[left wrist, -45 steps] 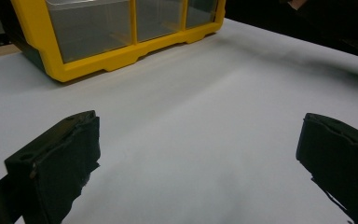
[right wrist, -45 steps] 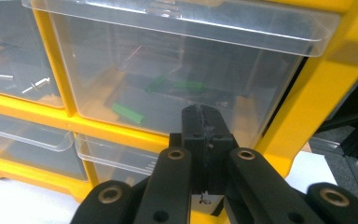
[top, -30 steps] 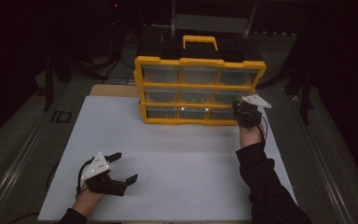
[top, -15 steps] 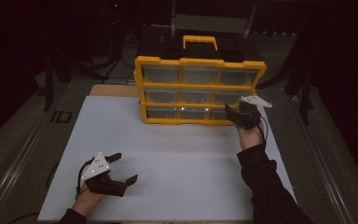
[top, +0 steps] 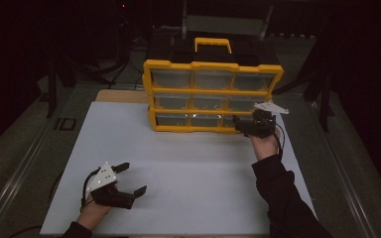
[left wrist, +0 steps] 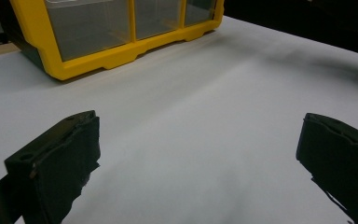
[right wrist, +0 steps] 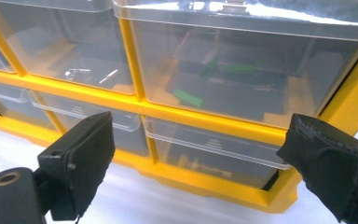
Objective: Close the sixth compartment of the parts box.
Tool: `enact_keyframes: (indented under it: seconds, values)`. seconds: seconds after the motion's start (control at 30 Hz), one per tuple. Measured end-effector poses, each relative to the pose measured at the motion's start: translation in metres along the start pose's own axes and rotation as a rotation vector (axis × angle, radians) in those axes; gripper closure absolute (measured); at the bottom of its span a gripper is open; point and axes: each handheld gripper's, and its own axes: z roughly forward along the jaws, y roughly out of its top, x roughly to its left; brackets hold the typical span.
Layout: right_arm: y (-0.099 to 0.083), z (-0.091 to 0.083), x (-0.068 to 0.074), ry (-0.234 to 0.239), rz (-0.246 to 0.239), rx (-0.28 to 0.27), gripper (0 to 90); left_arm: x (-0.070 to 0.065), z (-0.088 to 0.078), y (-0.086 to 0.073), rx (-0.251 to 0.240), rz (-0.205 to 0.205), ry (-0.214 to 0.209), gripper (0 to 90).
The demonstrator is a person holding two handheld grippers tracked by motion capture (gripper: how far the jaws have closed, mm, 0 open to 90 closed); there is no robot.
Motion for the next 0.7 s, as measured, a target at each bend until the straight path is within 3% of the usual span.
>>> enact_keyframes:
  seconds: [0.27,0.4,0.53,0.57,0.7]
  values:
    - [0.002,-0.005,0.003,0.045,-0.022,-0.030,8.7,0.000,0.000,0.000,0.002,0.001,-0.003,0.0]
    - [0.004,-0.006,0.006,0.109,-0.050,-0.021,8.8,0.000,-0.001,-0.001,0.002,-0.001,-0.004,0.0]
    - [0.006,-0.007,0.008,0.126,-0.068,-0.015,9.4,0.000,-0.001,-0.001,0.002,-0.001,-0.005,0.0]
    - [0.007,-0.010,0.010,0.157,-0.071,-0.022,11.8,0.000,-0.002,-0.002,0.001,-0.003,-0.004,0.0]
    - [0.008,-0.011,0.011,0.187,-0.084,-0.028,12.9,0.000,-0.003,-0.002,-0.002,-0.002,-0.004,0.0]
